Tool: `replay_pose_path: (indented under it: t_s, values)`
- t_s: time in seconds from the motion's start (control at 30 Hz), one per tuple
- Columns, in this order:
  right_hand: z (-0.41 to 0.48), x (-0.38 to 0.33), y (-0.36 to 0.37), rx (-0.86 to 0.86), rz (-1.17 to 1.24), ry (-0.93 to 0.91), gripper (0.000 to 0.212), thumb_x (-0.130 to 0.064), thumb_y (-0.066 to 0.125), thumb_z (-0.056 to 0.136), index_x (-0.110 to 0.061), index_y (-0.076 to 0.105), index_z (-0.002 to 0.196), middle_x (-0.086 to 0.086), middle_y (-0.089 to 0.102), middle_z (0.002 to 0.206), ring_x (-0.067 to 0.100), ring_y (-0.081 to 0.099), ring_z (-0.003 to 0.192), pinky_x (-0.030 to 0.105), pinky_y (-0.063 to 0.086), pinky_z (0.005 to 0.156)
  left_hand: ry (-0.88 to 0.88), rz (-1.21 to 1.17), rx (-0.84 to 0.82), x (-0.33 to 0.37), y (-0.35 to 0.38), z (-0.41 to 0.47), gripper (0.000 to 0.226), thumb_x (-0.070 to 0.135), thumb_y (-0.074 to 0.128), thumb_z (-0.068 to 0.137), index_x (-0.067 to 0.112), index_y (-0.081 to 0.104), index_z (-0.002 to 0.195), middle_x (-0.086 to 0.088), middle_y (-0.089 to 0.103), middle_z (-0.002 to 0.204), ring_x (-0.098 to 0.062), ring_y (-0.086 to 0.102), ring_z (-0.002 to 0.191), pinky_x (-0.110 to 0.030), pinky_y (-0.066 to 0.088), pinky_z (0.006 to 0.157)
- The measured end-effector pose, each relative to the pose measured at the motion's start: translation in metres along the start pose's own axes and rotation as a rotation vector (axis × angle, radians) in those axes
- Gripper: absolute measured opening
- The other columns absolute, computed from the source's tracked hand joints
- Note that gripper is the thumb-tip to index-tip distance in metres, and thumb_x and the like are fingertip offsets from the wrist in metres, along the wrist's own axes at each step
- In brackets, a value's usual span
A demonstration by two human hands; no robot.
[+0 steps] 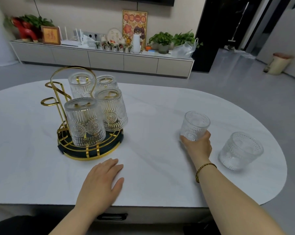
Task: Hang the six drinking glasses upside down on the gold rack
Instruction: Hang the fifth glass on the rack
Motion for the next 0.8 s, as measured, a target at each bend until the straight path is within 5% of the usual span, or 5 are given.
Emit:
replay_pose_path:
  t_s: [0.23, 0.47, 0.7, 0.8]
  values:
    - [-0.010, -0.012, -0.002, -0.141, 0.244, -0.038, 0.069, -0.022, 0.073, 0.063, -0.013, 0.032, 0.117, -0.003, 0.047, 0.107, 0.015, 0.049, 0.091, 0.017, 0.036, 0.062, -0.008, -0.010, -0.015, -0.003, 0.001, -0.002, 0.042, 0.035, 0.044, 0.090, 0.026, 0.041, 0.131, 0.006, 0.035, 0.146, -0.011, 0.026, 0.136, -0.029, 0.016, 0.113]
    - [-0.025, -0.088, -0.031, -0.342, 0.330, -0.256, 0.049, -0.014, 0.068, 0.069, -0.024, 0.038, 0.106, -0.011, 0.051, 0.097, -0.001, 0.051, 0.085, 0.013, 0.040, 0.062, -0.069, -0.134, -0.048, -0.018, -0.011, -0.005, 0.042, 0.031, 0.044, 0.091, 0.025, 0.037, 0.133, 0.007, 0.031, 0.148, -0.009, 0.026, 0.135, -0.025, 0.019, 0.112]
    - [-0.045, -0.194, -0.055, -0.566, 0.279, -0.442, 0.043, -0.011, 0.059, 0.077, -0.008, 0.045, 0.117, 0.012, 0.055, 0.115, 0.023, 0.054, 0.098, 0.037, 0.046, 0.086, -0.233, -0.241, 0.130, -0.068, -0.056, -0.013, 0.040, 0.021, 0.049, 0.090, 0.022, 0.042, 0.129, 0.001, 0.037, 0.144, -0.016, 0.034, 0.131, -0.029, 0.026, 0.108]
    - [-0.057, -0.238, -0.056, -0.530, 0.087, -0.587, 0.048, -0.020, 0.065, 0.073, -0.013, 0.046, 0.117, 0.003, 0.052, 0.113, 0.019, 0.051, 0.102, 0.021, 0.042, 0.076, -0.260, -0.230, 0.128, -0.089, -0.067, -0.012, 0.049, 0.023, 0.048, 0.090, 0.022, 0.030, 0.136, 0.003, 0.026, 0.150, -0.016, 0.026, 0.136, -0.030, 0.023, 0.111]
Point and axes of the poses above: each hand's wrist, its own z-axis towards the middle knuckle, its own y-axis out of the palm, x = y × z, the point moved 5 cm from there along z, towards the middle knuckle
